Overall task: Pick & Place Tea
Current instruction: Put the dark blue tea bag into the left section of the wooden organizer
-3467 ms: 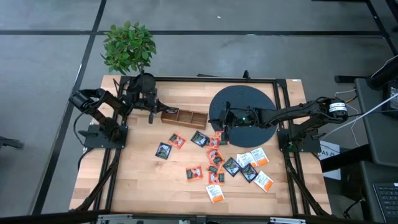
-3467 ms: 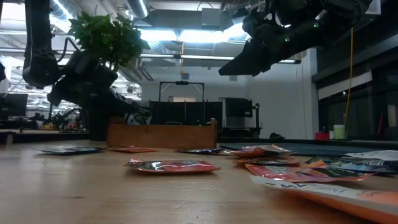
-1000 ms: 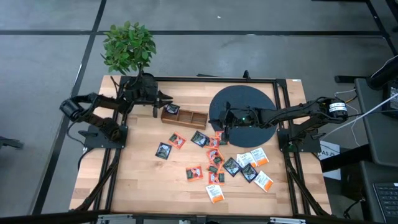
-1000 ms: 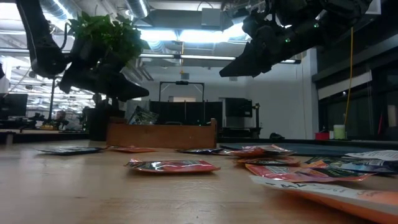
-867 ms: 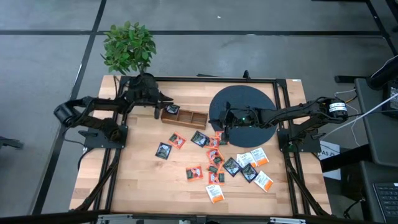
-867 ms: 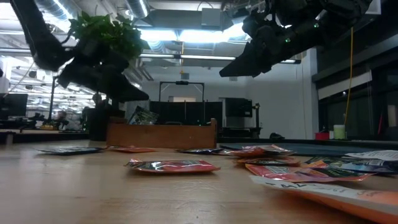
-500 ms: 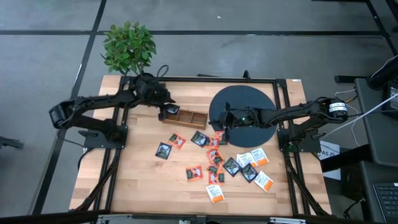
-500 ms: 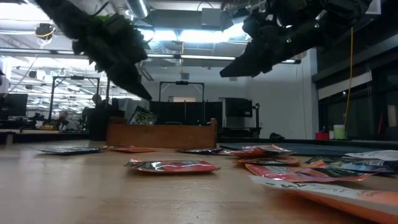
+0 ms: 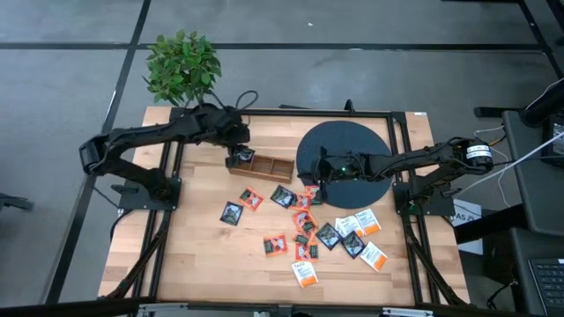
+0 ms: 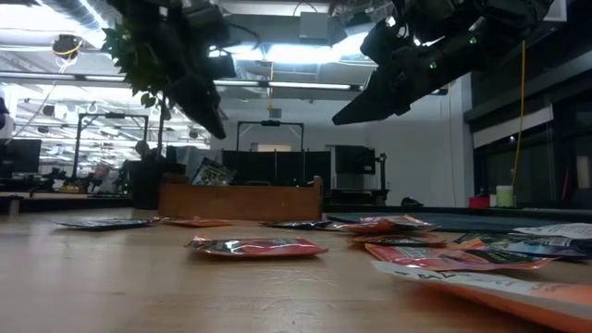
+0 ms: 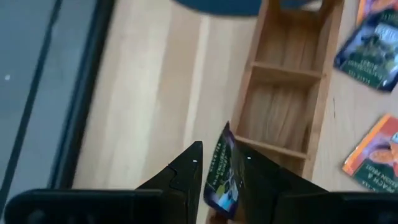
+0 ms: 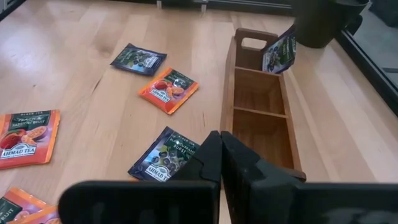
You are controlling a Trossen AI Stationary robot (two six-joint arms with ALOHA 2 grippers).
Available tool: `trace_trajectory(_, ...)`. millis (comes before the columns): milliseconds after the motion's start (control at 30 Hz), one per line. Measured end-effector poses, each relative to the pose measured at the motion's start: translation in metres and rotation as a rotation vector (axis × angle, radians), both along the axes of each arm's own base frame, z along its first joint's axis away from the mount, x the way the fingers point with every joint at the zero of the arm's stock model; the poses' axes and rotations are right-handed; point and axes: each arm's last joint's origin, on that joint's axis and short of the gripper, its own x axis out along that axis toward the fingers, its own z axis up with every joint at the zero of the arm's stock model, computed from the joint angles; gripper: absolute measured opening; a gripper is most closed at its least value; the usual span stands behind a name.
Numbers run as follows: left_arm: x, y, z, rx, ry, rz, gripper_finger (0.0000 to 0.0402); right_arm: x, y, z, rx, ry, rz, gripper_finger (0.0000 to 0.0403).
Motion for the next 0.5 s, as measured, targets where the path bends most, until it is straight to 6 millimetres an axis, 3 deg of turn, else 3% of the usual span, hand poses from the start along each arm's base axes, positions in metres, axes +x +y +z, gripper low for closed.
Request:
trace_trajectory(267,0.027,0.009,-0.015,-0.046,0.129,-0.015,0.0086,-0.001,0.0,-0.002,0.001,0.016,0.0,0.0009)
trace_trajectory(500,0.033,0.013,-0.014,-0.041,0.168,-0.042,0.0087,-0.001,0.0,-0.003,0.002,0.03,0.001,0.0009)
